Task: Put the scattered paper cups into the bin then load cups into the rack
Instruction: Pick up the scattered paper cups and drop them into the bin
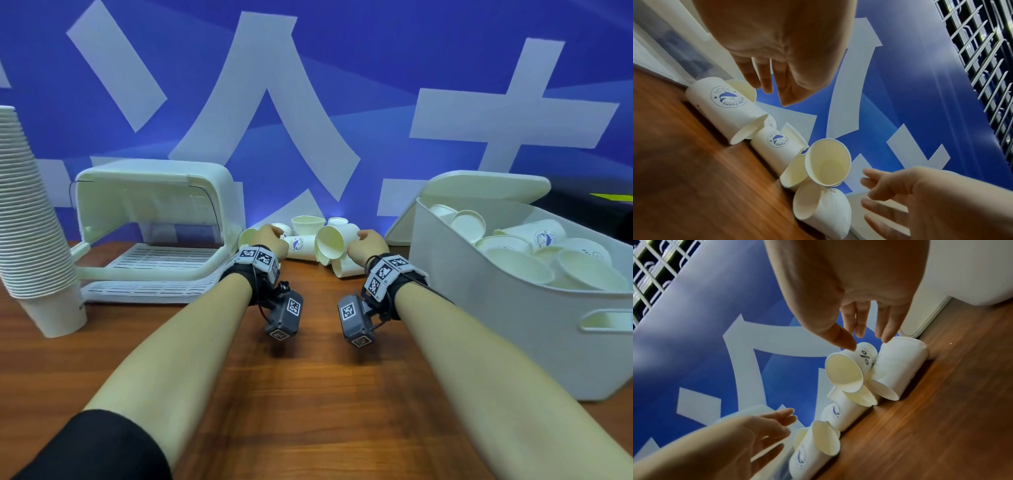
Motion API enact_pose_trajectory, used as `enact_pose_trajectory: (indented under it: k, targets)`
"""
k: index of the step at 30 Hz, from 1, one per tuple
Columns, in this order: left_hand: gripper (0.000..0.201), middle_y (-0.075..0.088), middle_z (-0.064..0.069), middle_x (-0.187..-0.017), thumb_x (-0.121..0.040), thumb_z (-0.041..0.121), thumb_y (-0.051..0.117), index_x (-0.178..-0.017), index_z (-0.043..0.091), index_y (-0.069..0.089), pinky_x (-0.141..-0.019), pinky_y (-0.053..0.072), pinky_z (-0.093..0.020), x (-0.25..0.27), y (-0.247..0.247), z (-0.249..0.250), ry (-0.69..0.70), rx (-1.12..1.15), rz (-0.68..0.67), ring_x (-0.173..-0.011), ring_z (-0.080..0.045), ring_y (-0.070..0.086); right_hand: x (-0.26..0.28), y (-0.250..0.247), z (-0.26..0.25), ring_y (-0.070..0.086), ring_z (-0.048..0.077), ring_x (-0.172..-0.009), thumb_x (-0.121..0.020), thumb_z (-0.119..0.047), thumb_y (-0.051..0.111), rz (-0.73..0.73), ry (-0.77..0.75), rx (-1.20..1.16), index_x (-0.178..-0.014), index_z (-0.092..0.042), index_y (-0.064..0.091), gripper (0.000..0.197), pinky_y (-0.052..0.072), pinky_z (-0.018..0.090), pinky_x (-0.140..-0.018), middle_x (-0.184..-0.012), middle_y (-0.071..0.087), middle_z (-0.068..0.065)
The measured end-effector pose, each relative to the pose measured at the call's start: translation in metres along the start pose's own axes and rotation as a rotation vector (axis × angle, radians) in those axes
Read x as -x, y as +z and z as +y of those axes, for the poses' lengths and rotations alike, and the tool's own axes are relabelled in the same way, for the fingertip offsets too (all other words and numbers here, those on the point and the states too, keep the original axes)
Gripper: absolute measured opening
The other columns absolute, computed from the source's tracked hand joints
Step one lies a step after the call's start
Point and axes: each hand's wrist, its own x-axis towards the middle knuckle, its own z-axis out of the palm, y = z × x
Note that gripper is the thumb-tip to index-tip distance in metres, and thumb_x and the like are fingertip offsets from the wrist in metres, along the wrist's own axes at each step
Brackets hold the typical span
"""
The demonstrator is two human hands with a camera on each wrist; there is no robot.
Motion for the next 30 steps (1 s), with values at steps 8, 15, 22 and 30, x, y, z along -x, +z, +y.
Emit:
enact_pose_trajectory:
  k: [8, 15, 22, 30]
  targets:
    - [0.042, 0.058, -0.006, -0.128, -0.092, 0.035, 0.053, -0.13, 0.017, 0.056, -0.088, 0.045, -0.03, -0.029, 0.017, -0.025, 0.054, -0.196, 0.077, -0.114, -0.023, 0.057, -0.021, 0.024, 0.008, 0.031, 0.027, -0.131, -0.082, -0.005, 0.049, 0.043, -0.201, 0.159, -0.139, -0.026, 0.042, 0.061, 0.033, 0.028, -0.087, -0.139, 0.047, -0.003]
    - [0.043, 0.055, -0.011, -0.127, -0.095, 0.03, 0.049, -0.134, 0.012, 0.05, -0.096, 0.044, -0.036, -0.045, 0.026, -0.04, 0.031, -0.323, -0.054, -0.115, -0.029, 0.054, -0.029, 0.021, 0.012, 0.038, 0.025, -0.131, -0.082, 0.008, 0.05, -0.035, -0.24, 0.243, -0.147, -0.032, 0.029, 0.079, 0.048, 0.04, -0.095, -0.133, 0.036, -0.001]
    - [0.056, 0.036, -0.012, -0.141, -0.082, 0.02, 0.061, -0.136, 0.019, 0.046, -0.109, 0.032, -0.045, -0.057, 0.036, -0.05, 0.046, -0.499, -0.019, -0.133, -0.034, 0.029, -0.049, 0.037, 0.01, 0.031, 0.027, -0.125, -0.074, 0.002, 0.063, 0.058, -0.392, 0.571, -0.144, -0.034, 0.033, 0.084, 0.043, 0.034, -0.093, -0.142, 0.034, -0.001]
    - [0.059, 0.041, -0.013, -0.132, -0.072, 0.029, 0.074, -0.125, 0.013, 0.052, -0.102, 0.036, -0.04, -0.063, 0.045, -0.051, -0.004, -0.561, 0.036, -0.123, -0.032, 0.037, -0.059, 0.041, 0.013, 0.031, 0.027, -0.126, -0.075, -0.012, 0.069, 0.131, -0.427, 0.607, -0.131, -0.026, 0.05, 0.06, 0.039, 0.034, -0.095, -0.135, 0.039, 0.002]
